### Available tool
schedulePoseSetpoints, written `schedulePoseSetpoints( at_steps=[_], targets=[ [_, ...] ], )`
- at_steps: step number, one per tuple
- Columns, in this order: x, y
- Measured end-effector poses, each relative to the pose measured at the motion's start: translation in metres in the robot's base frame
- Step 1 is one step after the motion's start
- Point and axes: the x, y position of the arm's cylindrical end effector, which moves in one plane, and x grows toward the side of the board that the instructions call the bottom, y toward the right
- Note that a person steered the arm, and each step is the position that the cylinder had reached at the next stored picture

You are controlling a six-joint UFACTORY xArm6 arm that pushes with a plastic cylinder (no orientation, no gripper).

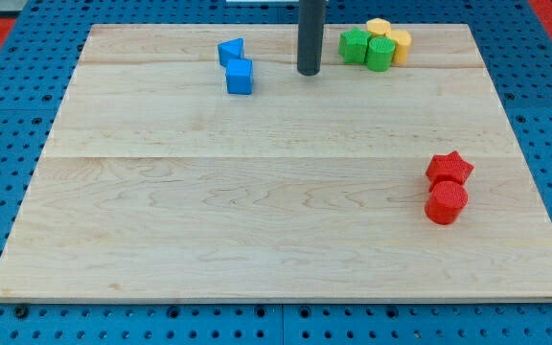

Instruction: Move blue triangle to the bottom left corner of the board

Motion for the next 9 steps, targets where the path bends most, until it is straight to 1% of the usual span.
schedulePoseSetpoints(
  at_steps=[1,2,3,4,5,6,8,9],
  targets=[
    [-0.025,0.000],
    [-0.037,-0.030],
    [-0.028,-0.119],
    [0.021,-0.122],
    [0.046,-0.179],
    [0.043,-0.185],
    [0.010,-0.136],
    [-0.018,-0.106]
  ],
)
